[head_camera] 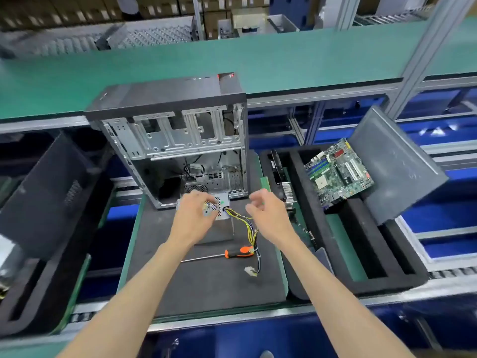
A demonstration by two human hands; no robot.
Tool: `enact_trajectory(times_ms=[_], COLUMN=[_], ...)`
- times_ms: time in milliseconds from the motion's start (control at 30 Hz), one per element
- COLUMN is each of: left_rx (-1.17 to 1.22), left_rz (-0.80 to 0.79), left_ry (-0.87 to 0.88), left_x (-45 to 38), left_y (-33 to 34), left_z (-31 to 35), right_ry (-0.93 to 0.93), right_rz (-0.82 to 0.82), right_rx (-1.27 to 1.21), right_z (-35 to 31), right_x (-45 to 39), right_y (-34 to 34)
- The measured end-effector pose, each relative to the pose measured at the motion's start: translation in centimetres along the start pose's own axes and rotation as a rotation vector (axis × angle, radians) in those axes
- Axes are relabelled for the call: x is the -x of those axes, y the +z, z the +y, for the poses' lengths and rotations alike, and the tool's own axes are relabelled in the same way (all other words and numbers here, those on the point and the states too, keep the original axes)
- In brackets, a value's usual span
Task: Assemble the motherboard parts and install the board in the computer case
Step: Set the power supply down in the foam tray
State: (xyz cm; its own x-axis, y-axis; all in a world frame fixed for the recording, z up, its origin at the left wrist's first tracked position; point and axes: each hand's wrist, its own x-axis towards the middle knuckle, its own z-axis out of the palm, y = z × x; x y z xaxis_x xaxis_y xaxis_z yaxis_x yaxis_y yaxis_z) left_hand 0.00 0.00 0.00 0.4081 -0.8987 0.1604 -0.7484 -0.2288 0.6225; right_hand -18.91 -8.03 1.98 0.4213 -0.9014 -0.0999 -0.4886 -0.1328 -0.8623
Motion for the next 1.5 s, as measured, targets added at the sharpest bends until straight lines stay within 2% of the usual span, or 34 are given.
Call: enact_trajectory(times_ms=[67,167,333,500,567,733,900,1000,1167,1233,1333,1400,1500], left_rx=[-0.129,-0.303,-0.476,-0.563,-0.535,-0.485,-0.368,-0.308,-0.228,-0.175,-0.115,-0.064,0.055], left_rz=[0.017,-0.100,-0.342,-0.458,-0.433,-0.356,-0.201,-0.075,0.035,0.063,0.035,-0.049,-0.205], left_ry=[-0.031,-0.141,-0.072,0.029,0.063,0.147,0.181,0.271,0.483,0.545,0.589,0.645,0.683], left_x=[-0.4,-1.2,-3.5,-5.4,-5.5,-5.1,-4.6,-4.5,-3.7,-2.8,-1.7,-1.4,-1.4], left_y=[-0.2,-0.6,-0.4,0.3,0.4,0.5,1.2,1.9,4.2,5.6,7.2,8.0,9.0], left_z=[-0.4,-1.7,-4.1,-5.5,-5.8,-6.1,-4.3,-2.5,0.6,2.0,4.2,5.6,6.0], right_ry=[-0.001,0.009,0.158,0.408,0.479,0.615,0.689,0.708,0.781,0.817,0.783,0.747,0.689], right_rz=[-0.100,-0.238,-0.298,-0.353,-0.375,-0.410,-0.359,-0.329,-0.288,-0.189,-0.009,0.125,0.310], right_rx=[0.135,0.305,0.429,0.199,0.080,-0.043,-0.221,-0.278,-0.575,-0.633,-0.499,-0.438,-0.118], right_z=[-0.8,-2.1,-2.8,-2.2,-2.1,-2.7,-3.4,-2.8,-1.4,-1.1,-0.2,0.0,-0.1], right_x=[-1.5,-3.3,-4.7,-5.3,-5.5,-5.9,-5.9,-5.5,-4.4,-3.7,-2.6,-1.9,-1.0], right_y=[0.9,2.7,4.7,5.7,5.8,5.4,3.1,1.2,-1.5,-2.4,-4.7,-6.8,-10.5])
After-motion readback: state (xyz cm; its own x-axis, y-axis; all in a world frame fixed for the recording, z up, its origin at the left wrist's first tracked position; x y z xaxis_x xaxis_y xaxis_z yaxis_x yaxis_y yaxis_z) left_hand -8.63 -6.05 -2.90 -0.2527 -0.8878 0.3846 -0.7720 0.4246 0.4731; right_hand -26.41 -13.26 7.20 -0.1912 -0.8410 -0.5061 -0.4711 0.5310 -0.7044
